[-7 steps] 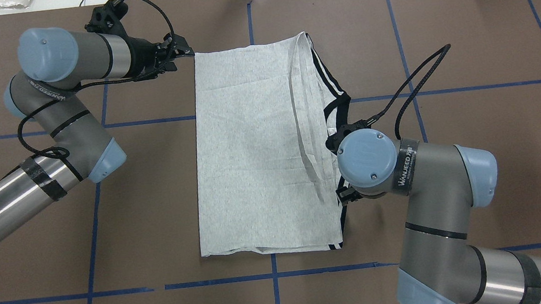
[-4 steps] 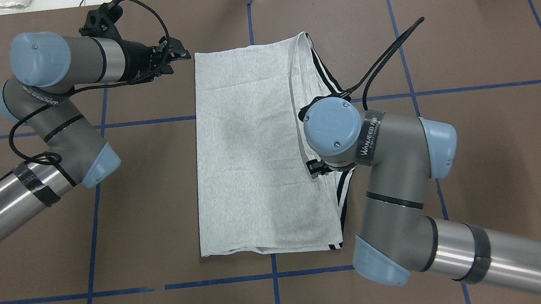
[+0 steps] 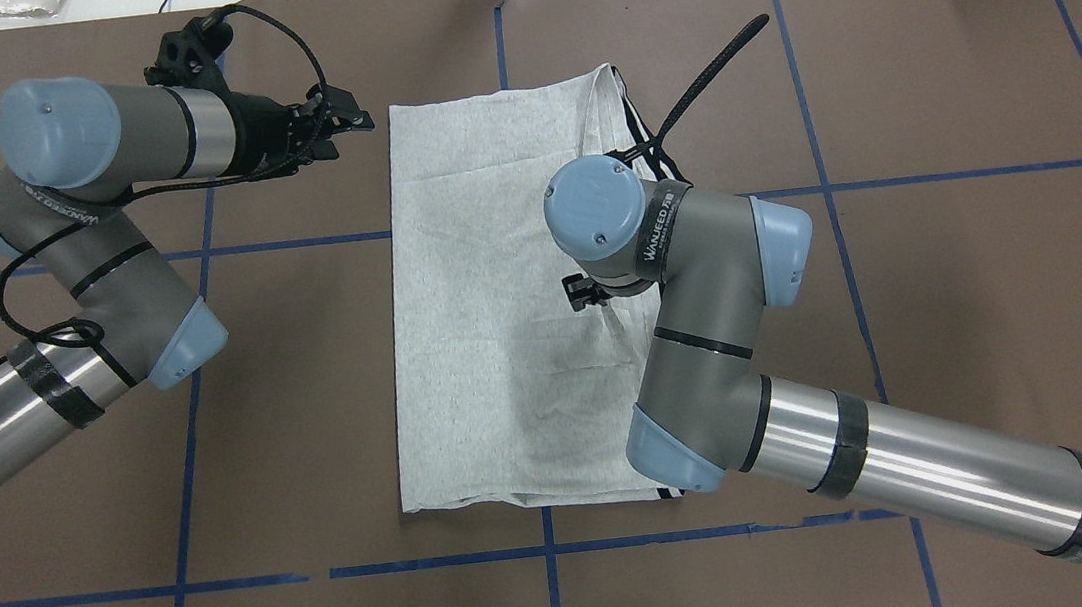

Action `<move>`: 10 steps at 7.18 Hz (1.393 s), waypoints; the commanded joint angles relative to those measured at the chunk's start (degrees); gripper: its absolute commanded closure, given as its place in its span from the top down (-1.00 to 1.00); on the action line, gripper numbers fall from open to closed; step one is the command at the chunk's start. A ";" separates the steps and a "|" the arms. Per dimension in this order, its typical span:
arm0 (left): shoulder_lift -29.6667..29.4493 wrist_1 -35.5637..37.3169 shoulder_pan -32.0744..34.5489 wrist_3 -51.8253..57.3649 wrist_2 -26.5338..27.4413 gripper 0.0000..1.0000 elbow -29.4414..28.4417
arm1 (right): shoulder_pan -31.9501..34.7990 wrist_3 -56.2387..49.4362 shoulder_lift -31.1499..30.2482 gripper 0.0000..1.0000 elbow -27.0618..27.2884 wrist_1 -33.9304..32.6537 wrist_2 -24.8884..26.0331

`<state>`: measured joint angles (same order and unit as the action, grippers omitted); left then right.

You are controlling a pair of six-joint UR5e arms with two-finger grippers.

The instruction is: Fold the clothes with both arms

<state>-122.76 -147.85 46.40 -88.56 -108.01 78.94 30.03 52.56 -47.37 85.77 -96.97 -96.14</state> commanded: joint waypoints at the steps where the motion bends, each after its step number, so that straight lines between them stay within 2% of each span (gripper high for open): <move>1: 0.24 0.37 -0.17 -0.03 -0.01 0.34 0.87 | 1.52 -1.83 0.00 1.00 -1.65 1.25 -0.36; 3: 0.33 0.55 -0.17 -0.12 -0.01 0.34 1.31 | 3.19 -4.02 -1.05 1.00 -1.66 0.99 -0.97; 4: 0.33 0.55 -0.17 -0.12 -0.10 0.34 1.65 | 5.20 -5.96 -2.53 1.00 -0.96 0.90 -4.28; 5: 0.33 0.55 -0.26 -0.12 -0.10 0.34 1.66 | 6.00 -7.54 -6.99 1.00 2.79 1.16 -5.18; 7: 0.33 0.55 -0.26 -0.03 -0.10 0.34 1.75 | 5.92 -5.55 -7.03 1.00 7.99 -2.94 -5.28; 8: 0.33 0.55 -0.26 -0.12 -0.01 0.34 1.75 | 5.66 0.38 -7.20 1.00 10.36 -3.49 -5.37; 10: 0.42 0.55 -0.26 -0.03 -0.01 0.34 1.66 | 1.12 22.29 -8.08 1.00 16.06 -2.53 -6.16</move>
<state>-122.41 -147.30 46.14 -88.65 -108.03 80.67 33.84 61.82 -55.07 98.18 -99.70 -102.07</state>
